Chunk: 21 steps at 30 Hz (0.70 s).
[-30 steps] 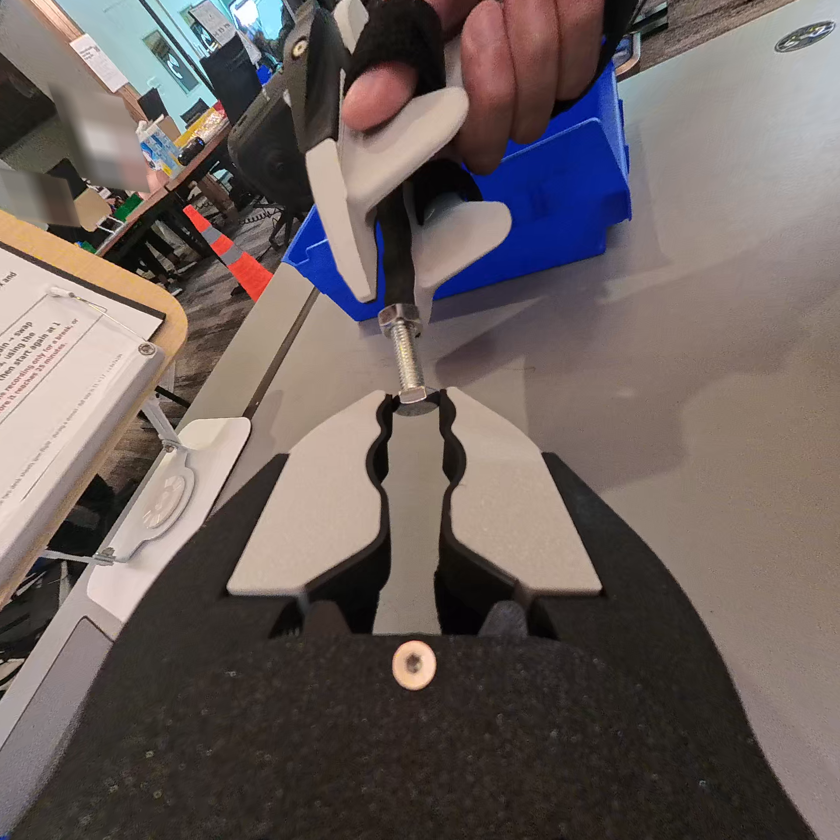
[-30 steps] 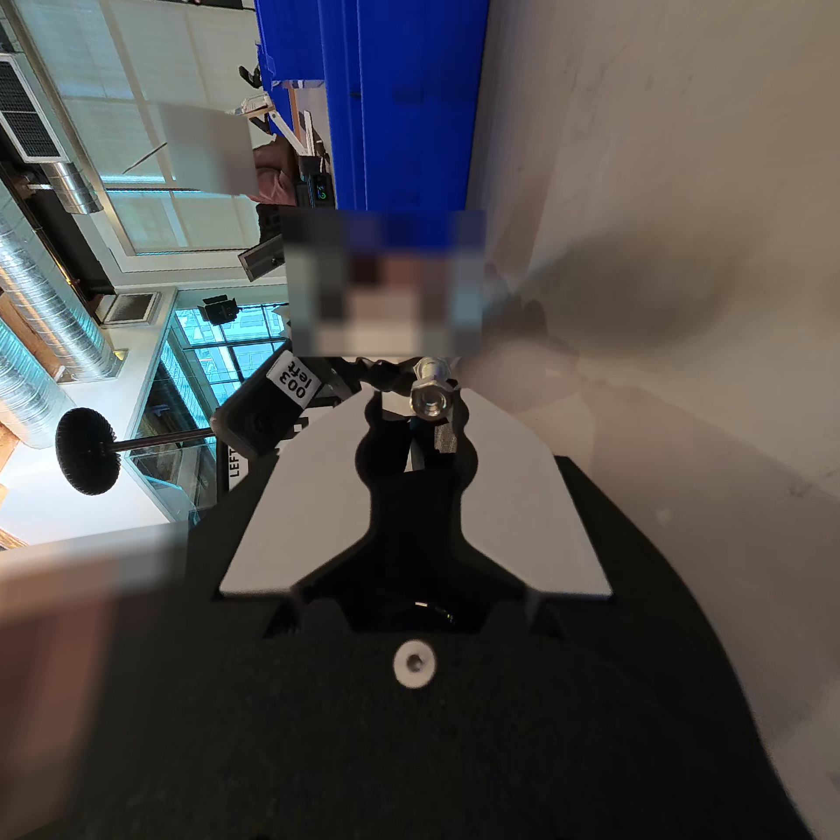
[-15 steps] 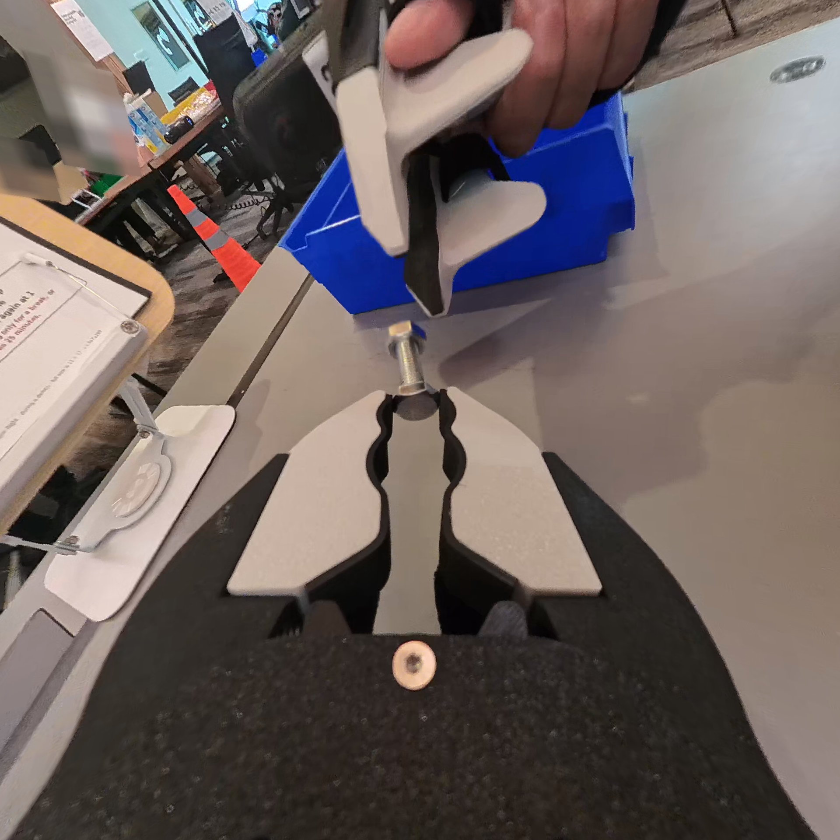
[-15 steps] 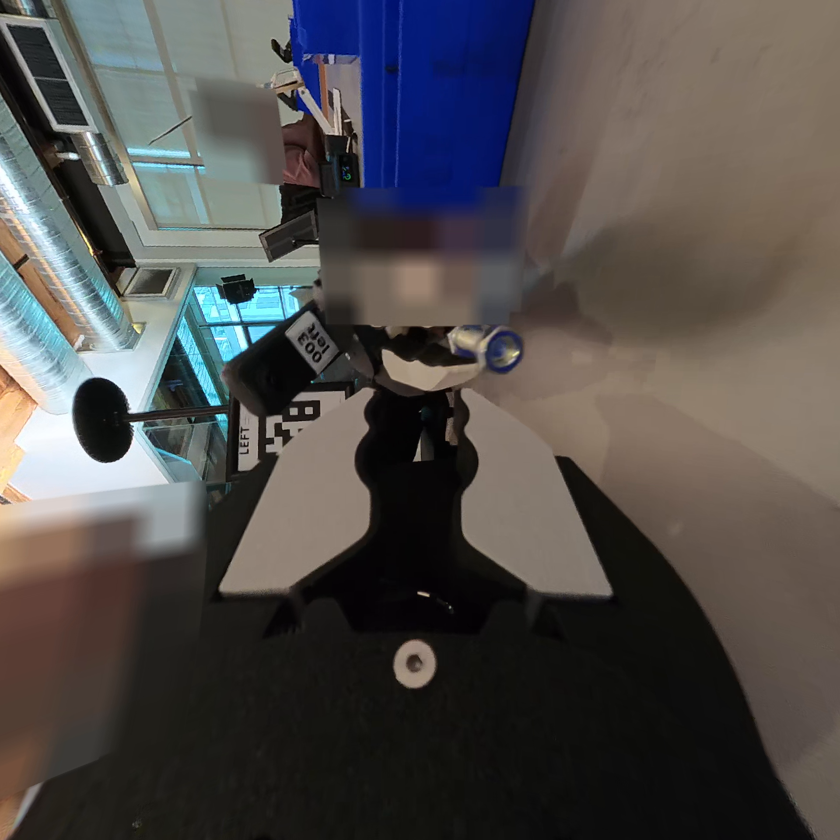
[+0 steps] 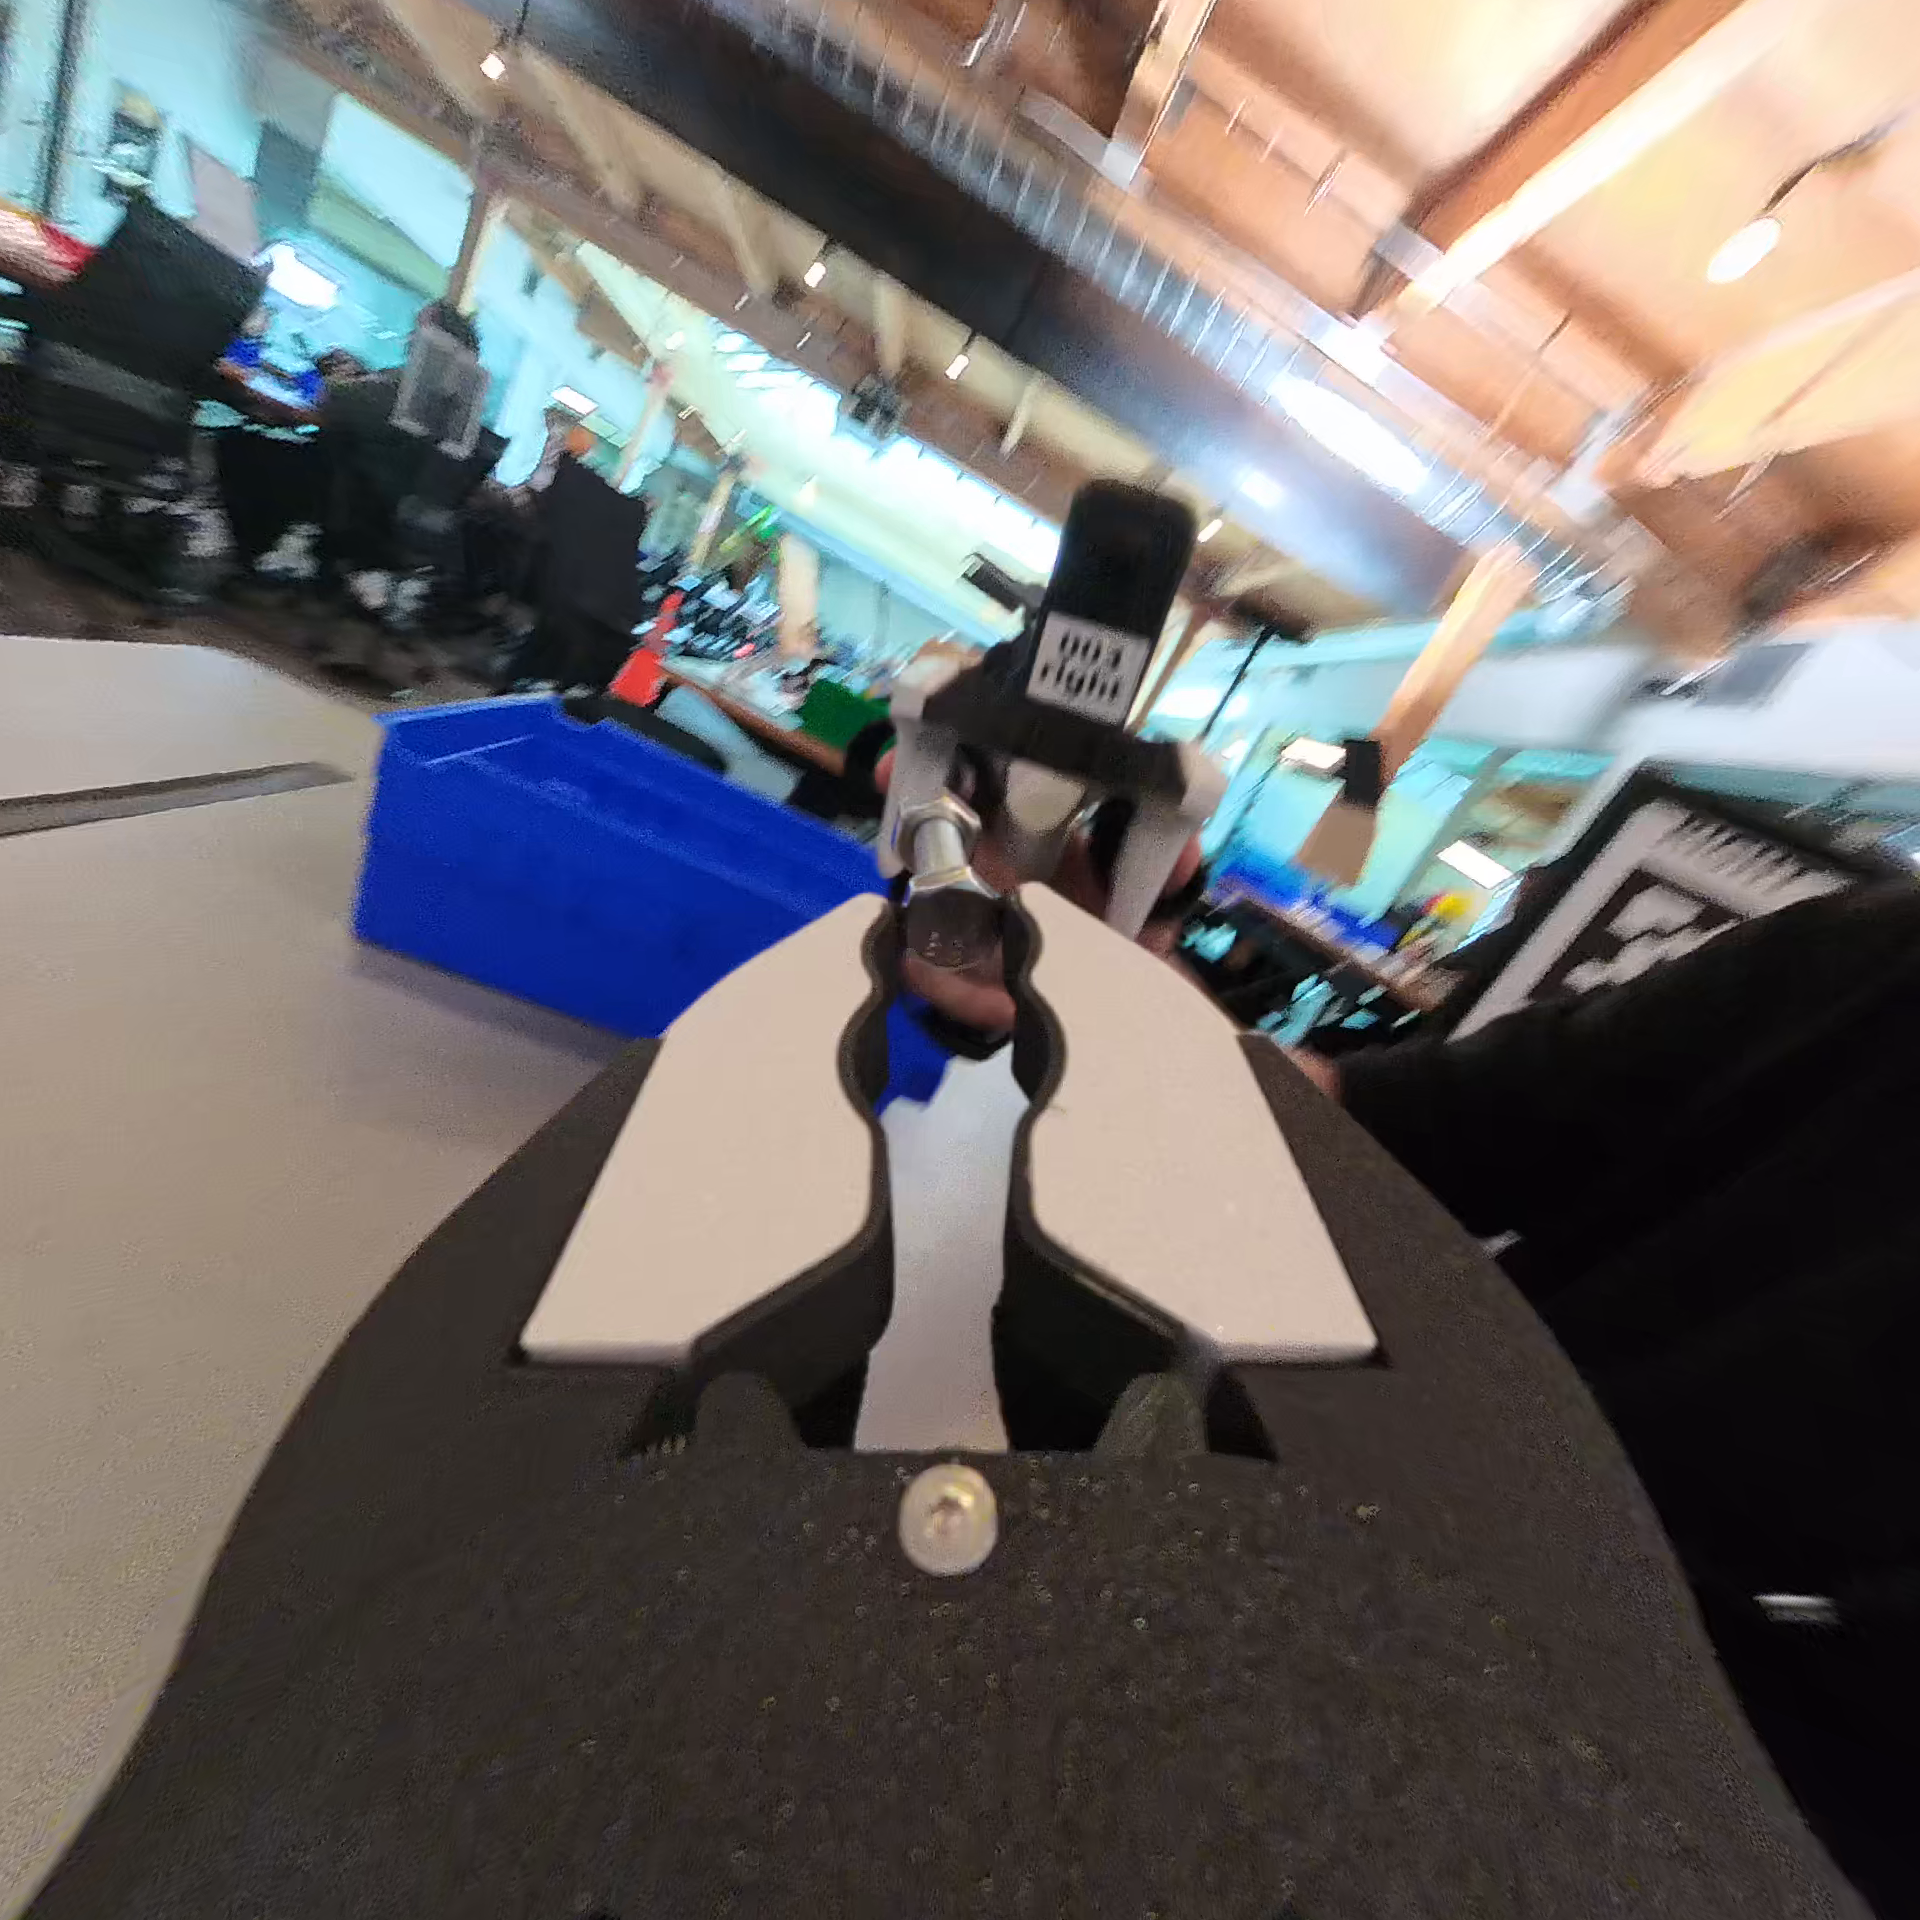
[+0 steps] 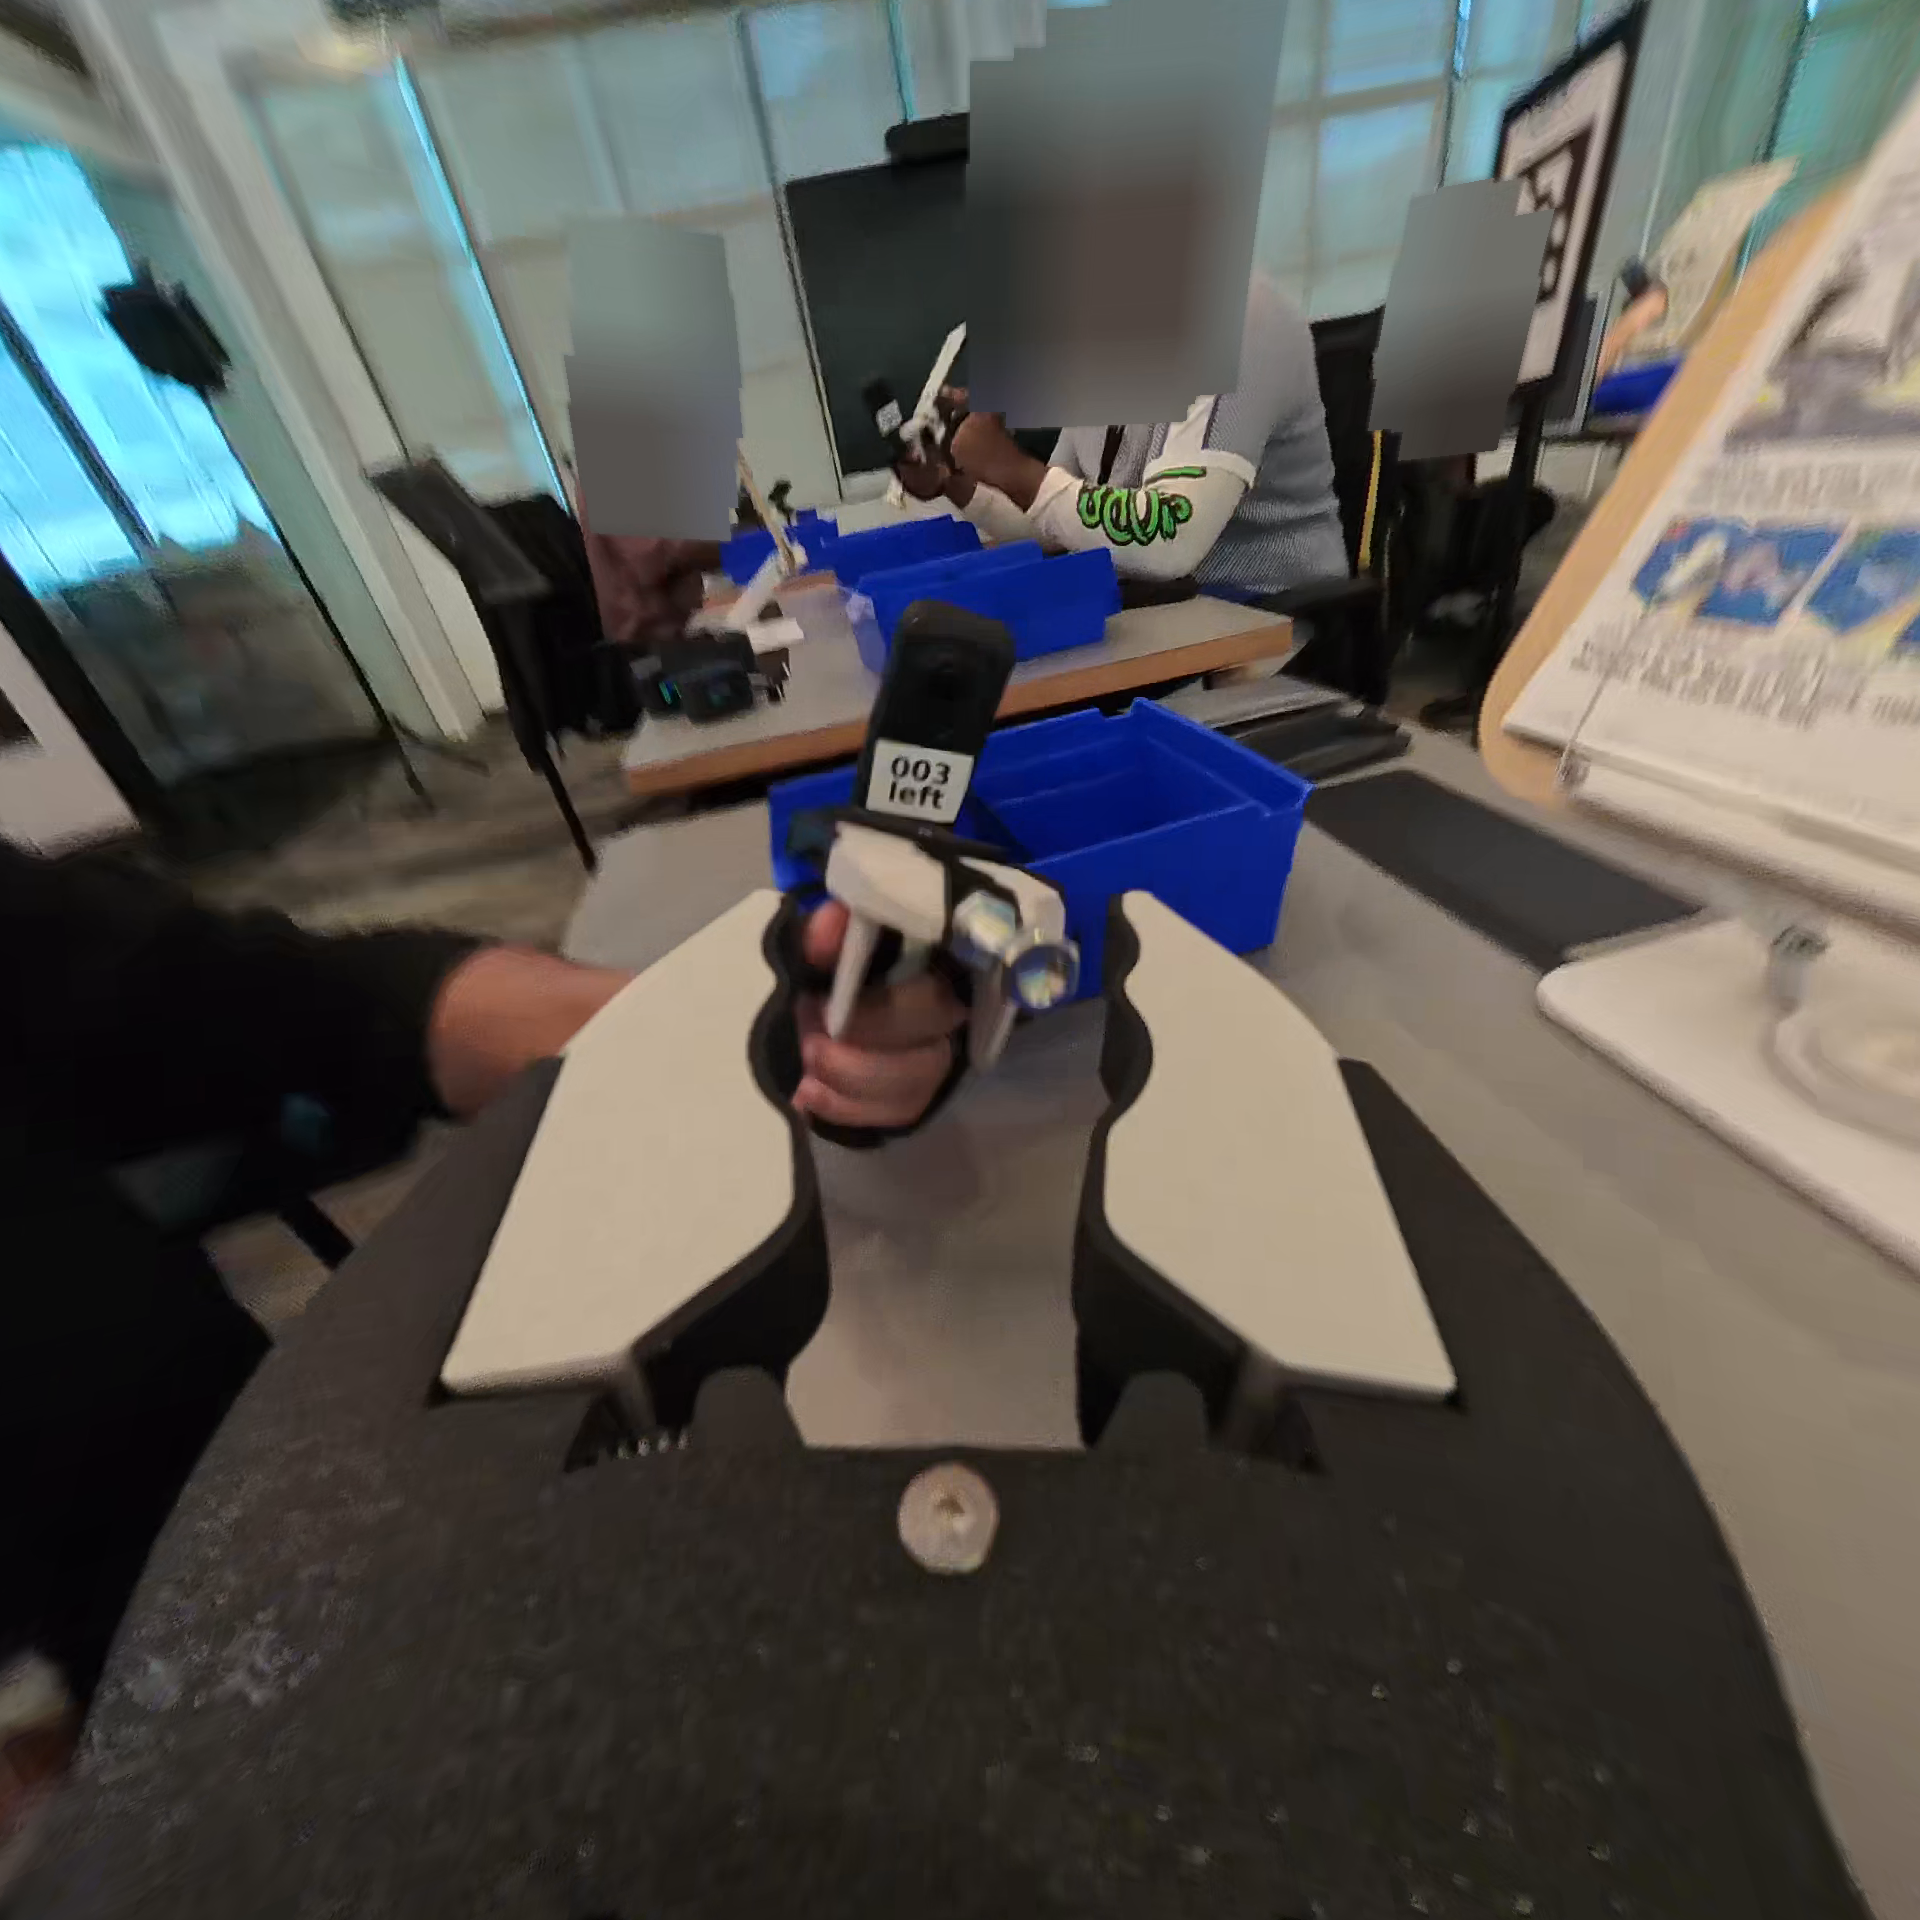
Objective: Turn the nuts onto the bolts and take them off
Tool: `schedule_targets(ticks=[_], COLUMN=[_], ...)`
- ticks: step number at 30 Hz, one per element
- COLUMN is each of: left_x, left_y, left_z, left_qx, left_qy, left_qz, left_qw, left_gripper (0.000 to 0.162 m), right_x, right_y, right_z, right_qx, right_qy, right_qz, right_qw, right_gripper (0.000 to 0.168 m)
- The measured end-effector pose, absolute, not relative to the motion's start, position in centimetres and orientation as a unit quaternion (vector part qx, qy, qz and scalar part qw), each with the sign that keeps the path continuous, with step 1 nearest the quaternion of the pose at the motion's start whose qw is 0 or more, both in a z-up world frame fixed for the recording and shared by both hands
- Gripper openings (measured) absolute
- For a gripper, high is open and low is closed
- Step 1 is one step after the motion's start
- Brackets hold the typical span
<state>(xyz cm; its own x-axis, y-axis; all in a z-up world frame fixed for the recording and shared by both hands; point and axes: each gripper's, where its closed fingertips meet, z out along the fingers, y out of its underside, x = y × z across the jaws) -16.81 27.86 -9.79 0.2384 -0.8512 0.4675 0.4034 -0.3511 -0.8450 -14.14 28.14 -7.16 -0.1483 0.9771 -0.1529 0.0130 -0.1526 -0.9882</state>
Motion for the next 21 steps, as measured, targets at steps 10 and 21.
schedule_targets(ticks=[10,21], left_x=[-16.1,-16.0], left_y=[25.8,25.1], left_z=[-8.0,-7.3], left_qx=[-0.538,-0.518], left_qy=[0.22,0.221], left_qz=[-0.648,-0.668], left_qw=[0.492,0.487], left_gripper=[0.018,0.018], right_x=[-14.8,-14.5], right_y=[24.4,24.4], right_z=[-7.6,-7.0], right_qx=[-0.333,-0.334], right_qy=[-0.695,-0.695], right_qz=[0.353,0.346], right_qw=[0.531,0.534], right_gripper=[0.059,0.058])
